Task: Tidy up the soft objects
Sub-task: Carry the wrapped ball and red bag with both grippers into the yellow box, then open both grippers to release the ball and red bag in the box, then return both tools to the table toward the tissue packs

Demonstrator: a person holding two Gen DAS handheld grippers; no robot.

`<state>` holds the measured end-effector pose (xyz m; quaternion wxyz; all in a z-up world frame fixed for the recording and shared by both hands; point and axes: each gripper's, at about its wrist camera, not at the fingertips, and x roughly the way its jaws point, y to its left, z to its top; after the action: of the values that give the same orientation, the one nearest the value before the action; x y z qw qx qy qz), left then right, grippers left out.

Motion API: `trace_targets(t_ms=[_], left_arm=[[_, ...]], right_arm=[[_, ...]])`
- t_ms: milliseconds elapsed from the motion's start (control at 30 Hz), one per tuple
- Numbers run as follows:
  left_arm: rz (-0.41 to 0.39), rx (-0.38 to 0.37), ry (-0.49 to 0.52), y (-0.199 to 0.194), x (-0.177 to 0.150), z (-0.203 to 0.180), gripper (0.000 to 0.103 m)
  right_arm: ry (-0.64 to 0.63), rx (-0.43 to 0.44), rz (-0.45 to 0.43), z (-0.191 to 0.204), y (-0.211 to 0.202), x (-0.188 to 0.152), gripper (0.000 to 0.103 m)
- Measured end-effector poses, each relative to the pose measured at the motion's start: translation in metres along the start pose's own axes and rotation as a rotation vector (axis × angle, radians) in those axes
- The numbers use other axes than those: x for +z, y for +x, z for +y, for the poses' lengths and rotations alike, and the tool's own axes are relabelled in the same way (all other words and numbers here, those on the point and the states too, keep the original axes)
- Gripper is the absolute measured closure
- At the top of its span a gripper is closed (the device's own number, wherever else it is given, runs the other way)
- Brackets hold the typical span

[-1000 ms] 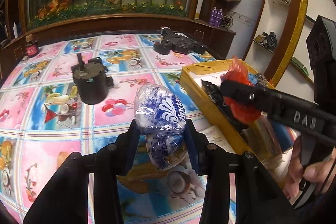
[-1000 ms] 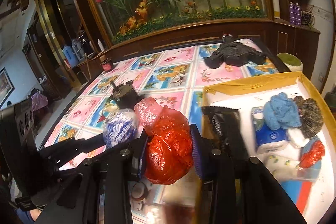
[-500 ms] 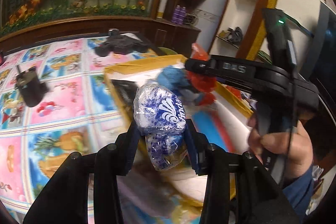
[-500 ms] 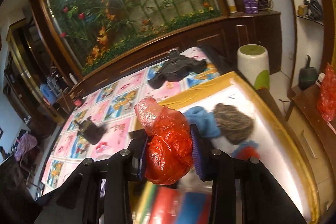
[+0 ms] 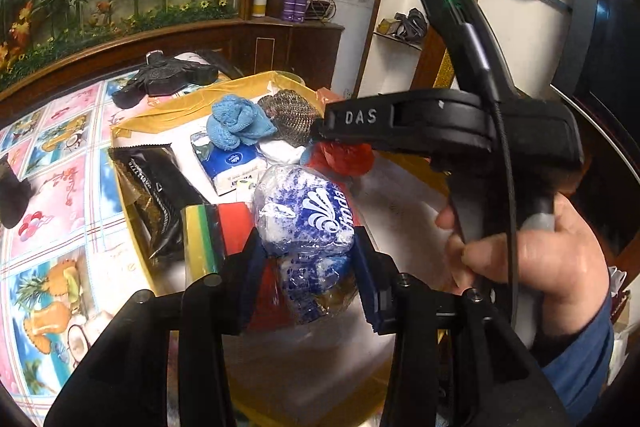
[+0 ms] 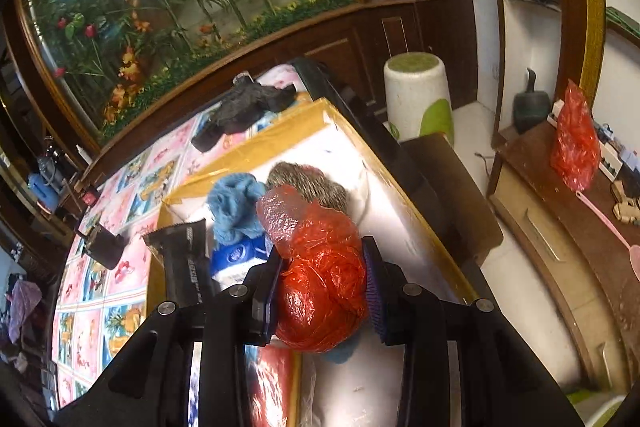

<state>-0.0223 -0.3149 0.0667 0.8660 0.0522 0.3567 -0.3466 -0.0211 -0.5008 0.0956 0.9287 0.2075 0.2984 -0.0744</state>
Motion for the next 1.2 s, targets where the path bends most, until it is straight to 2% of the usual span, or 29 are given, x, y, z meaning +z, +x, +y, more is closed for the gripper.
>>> trace_targets(t_ms=[233,333,400,500,667,833,1033,1200], left_arm=[[-0.011,-0.038,0.007,-0.003,-0.009,0.000,0.063],[-0.029,-0.062,-0.006,-0.007,-0.011,0.004,0.062],[-0.037,-0.068,-0.009,-0.008,-0.010,0.007,0.061],[-0.051,-0.077,-0.024,-0.012,-0.009,0.010,0.055],[-0.103,-0.033,-0.035,-0.021,-0.006,0.016,0.049],[-0.123,-0.005,-0.079,-0.026,-0.004,0.033,0.049],[-0.116,0.034,-0.134,-0.034,-0.006,0.063,0.049],[-0.106,0.048,-0.234,-0.046,-0.013,0.097,0.049]], right_arm=[[-0.014,-0.063,0.019,-0.001,-0.001,0.013,0.063],[-0.012,-0.061,0.008,0.001,0.003,0.016,0.060],[-0.017,-0.063,-0.006,0.003,0.003,0.014,0.045],[-0.021,-0.057,-0.053,0.003,-0.002,0.010,0.039],[-0.002,-0.035,-0.105,-0.001,-0.012,0.002,0.038],[-0.004,-0.010,-0.132,-0.004,-0.016,-0.006,0.038],[-0.017,0.018,-0.143,-0.003,-0.017,-0.015,0.038],[-0.037,0.025,-0.144,-0.001,-0.019,-0.016,0.038]])
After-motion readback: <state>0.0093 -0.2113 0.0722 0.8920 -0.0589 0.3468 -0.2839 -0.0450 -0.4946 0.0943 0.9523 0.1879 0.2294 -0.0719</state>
